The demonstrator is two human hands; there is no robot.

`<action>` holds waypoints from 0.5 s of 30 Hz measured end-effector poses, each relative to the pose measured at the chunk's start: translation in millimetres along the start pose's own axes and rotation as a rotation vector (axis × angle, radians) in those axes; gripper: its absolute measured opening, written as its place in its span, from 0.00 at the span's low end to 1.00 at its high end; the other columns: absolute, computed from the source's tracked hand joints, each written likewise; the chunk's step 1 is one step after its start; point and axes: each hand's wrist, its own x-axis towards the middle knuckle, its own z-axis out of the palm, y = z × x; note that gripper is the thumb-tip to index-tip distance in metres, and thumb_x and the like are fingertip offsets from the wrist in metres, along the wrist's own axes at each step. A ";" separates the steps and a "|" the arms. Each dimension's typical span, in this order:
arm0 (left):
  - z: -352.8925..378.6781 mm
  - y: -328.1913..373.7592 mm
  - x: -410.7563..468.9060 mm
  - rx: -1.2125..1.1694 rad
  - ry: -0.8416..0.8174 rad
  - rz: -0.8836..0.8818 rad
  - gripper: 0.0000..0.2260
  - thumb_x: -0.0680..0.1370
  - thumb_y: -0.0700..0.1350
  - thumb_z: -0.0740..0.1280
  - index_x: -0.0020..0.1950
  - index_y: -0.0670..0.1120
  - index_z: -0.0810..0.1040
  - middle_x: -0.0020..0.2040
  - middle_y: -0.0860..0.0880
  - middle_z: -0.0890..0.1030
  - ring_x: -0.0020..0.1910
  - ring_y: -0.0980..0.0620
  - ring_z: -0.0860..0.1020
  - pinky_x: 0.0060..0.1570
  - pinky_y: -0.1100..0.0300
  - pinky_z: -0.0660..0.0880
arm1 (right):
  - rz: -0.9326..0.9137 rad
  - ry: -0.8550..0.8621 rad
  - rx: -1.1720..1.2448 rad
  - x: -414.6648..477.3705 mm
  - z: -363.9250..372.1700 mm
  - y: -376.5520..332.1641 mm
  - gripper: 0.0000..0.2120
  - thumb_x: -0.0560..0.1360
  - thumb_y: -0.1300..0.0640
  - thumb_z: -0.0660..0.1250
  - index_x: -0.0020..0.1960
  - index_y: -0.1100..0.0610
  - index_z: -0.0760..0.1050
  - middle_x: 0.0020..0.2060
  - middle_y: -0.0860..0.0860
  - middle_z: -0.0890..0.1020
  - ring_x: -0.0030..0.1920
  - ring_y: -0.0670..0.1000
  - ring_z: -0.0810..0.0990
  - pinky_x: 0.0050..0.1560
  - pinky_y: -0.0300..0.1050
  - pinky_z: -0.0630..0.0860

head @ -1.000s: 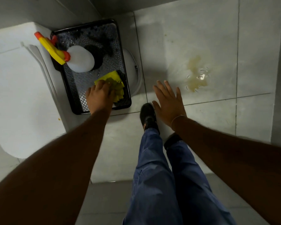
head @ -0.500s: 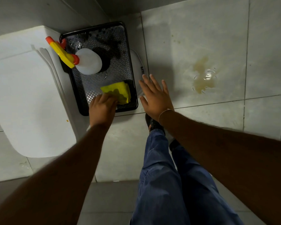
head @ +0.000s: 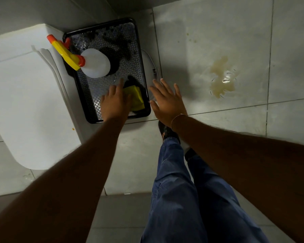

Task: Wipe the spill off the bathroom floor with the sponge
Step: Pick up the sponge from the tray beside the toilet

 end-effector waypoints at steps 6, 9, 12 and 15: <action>-13.5 -0.9 26.0 0.160 -0.120 0.087 0.20 0.77 0.60 0.67 0.66 0.55 0.80 0.70 0.46 0.73 0.72 0.42 0.70 0.73 0.40 0.61 | 0.102 0.075 0.221 -2.7 -3.7 2.9 0.22 0.82 0.50 0.58 0.75 0.54 0.66 0.77 0.53 0.65 0.79 0.55 0.57 0.77 0.61 0.54; -27.8 11.9 27.0 -0.026 -0.176 0.166 0.13 0.81 0.56 0.63 0.63 0.53 0.78 0.61 0.48 0.83 0.63 0.44 0.79 0.76 0.41 0.59 | 0.153 0.196 0.586 -2.3 -14.0 -1.0 0.19 0.80 0.56 0.65 0.70 0.58 0.73 0.67 0.57 0.76 0.69 0.57 0.73 0.70 0.57 0.71; -42.4 36.2 17.2 -0.347 -0.206 0.223 0.10 0.81 0.52 0.66 0.61 0.51 0.75 0.51 0.49 0.84 0.50 0.47 0.83 0.58 0.48 0.78 | 0.386 0.129 1.008 -1.7 -34.5 -3.2 0.17 0.81 0.52 0.65 0.69 0.54 0.74 0.66 0.53 0.78 0.66 0.52 0.75 0.65 0.47 0.74; -50.4 75.7 1.7 -0.912 -0.373 0.164 0.10 0.81 0.48 0.69 0.62 0.49 0.76 0.53 0.50 0.84 0.52 0.52 0.83 0.50 0.58 0.81 | 0.692 0.026 1.430 -9.9 -58.0 22.2 0.19 0.80 0.40 0.62 0.62 0.51 0.77 0.55 0.50 0.83 0.55 0.49 0.81 0.57 0.48 0.77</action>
